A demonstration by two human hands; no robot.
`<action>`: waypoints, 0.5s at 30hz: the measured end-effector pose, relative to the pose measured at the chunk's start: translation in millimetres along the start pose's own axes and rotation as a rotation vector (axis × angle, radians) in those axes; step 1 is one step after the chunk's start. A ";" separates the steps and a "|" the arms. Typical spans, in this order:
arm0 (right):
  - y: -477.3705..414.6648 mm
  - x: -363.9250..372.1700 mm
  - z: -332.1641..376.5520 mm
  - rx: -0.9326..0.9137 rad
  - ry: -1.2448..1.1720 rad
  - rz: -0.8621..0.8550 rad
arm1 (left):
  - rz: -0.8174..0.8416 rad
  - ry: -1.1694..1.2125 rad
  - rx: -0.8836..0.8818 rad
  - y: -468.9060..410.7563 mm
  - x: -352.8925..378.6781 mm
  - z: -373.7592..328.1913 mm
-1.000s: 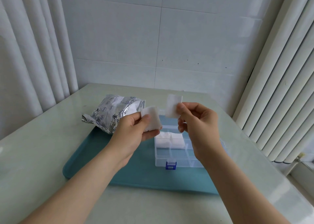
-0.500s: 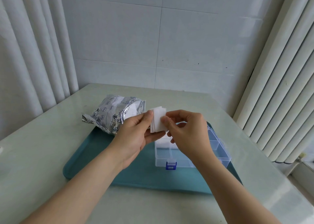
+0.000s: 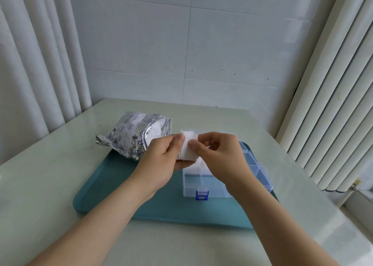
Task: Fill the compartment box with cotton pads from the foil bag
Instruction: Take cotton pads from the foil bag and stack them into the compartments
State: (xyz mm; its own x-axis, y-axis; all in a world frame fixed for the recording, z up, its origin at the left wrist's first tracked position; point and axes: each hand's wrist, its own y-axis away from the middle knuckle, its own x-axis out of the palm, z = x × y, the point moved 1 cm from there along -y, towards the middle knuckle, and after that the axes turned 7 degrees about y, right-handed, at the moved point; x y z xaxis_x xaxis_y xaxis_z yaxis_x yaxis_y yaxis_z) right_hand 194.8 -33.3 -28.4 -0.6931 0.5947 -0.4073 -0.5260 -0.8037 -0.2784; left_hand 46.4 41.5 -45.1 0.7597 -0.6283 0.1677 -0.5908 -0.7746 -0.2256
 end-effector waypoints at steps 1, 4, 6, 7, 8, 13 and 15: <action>0.4 -1.5 1.4 0.001 -0.027 0.014 | -0.011 -0.033 0.020 0.2 -0.4 -1.1; 0.1 -7.1 7.0 -0.039 -0.126 0.070 | -0.041 -0.131 0.076 1.4 -0.2 -3.8; -0.9 -9.7 8.3 -0.049 -0.160 0.085 | -0.088 -0.283 0.152 0.6 -3.0 -1.2; -1.7 -10.3 7.8 -0.051 -0.151 0.078 | -0.110 -0.362 0.196 -0.5 -4.8 0.8; -2.4 -10.6 6.7 -0.056 -0.126 0.062 | -0.126 -0.410 0.233 -0.9 -6.0 2.2; -1.1 -7.5 4.3 -0.093 -0.080 0.067 | -0.114 -0.562 0.339 4.1 -2.8 -3.2; -1.4 -6.8 3.5 -0.093 -0.067 0.042 | -0.124 -0.627 0.363 4.1 -2.9 -1.5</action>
State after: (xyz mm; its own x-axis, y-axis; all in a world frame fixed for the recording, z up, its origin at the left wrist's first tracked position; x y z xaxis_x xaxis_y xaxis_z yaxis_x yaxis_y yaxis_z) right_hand 198.6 -36.1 -22.2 -0.7467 0.5582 -0.3618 -0.4500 -0.8244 -0.3433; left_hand 41.3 40.0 -45.1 0.8920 -0.2936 -0.3437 -0.4459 -0.6964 -0.5624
